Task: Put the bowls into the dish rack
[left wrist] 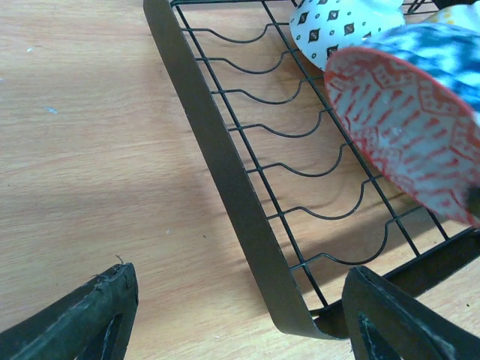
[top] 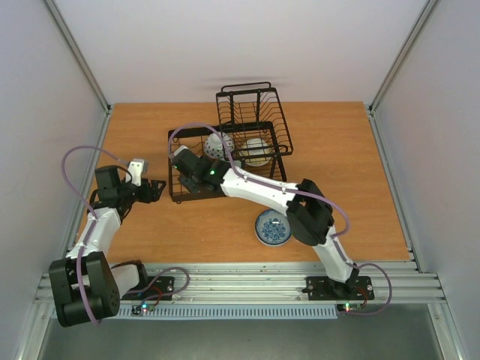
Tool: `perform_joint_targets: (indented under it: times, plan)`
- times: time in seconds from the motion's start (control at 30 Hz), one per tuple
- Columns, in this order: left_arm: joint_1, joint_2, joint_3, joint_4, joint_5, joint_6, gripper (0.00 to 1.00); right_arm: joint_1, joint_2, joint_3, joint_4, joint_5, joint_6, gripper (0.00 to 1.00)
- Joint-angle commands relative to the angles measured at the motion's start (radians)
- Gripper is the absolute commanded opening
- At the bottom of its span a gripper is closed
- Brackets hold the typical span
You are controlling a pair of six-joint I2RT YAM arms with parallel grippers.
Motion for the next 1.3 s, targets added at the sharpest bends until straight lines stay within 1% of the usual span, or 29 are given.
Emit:
perform_joint_targets:
  times: [0.0,0.13,0.33,0.5,0.67,0.77,1.1,1.27]
  plan:
    - [0.008,-0.004,0.025,0.067,-0.016,-0.012,0.76,-0.029,0.106,0.176,-0.052,0.084,-0.117,0.01]
    - [0.008,0.006,0.029,0.070,-0.016,-0.012,0.76,-0.031,0.217,0.332,-0.090,0.133,-0.200,0.01]
    - [0.008,0.024,0.035,0.068,-0.013,-0.009,0.76,-0.037,0.354,0.553,-0.161,0.157,-0.262,0.01]
    - [0.008,0.023,0.034,0.065,-0.010,-0.008,0.76,-0.048,0.461,0.690,-0.177,0.232,-0.331,0.01]
    - [0.007,0.027,0.036,0.066,-0.006,-0.008,0.76,-0.063,0.520,0.746,-0.152,0.276,-0.401,0.01]
    - [0.008,0.028,0.037,0.064,-0.007,-0.009,0.76,-0.075,0.540,0.752,-0.133,0.283,-0.424,0.01]
    - [0.008,0.029,0.036,0.067,0.002,-0.008,0.76,-0.083,0.633,0.800,-0.042,0.396,-0.573,0.01]
    - [0.008,0.030,0.037,0.067,0.004,-0.008,0.76,-0.092,0.665,0.818,-0.039,0.400,-0.599,0.01]
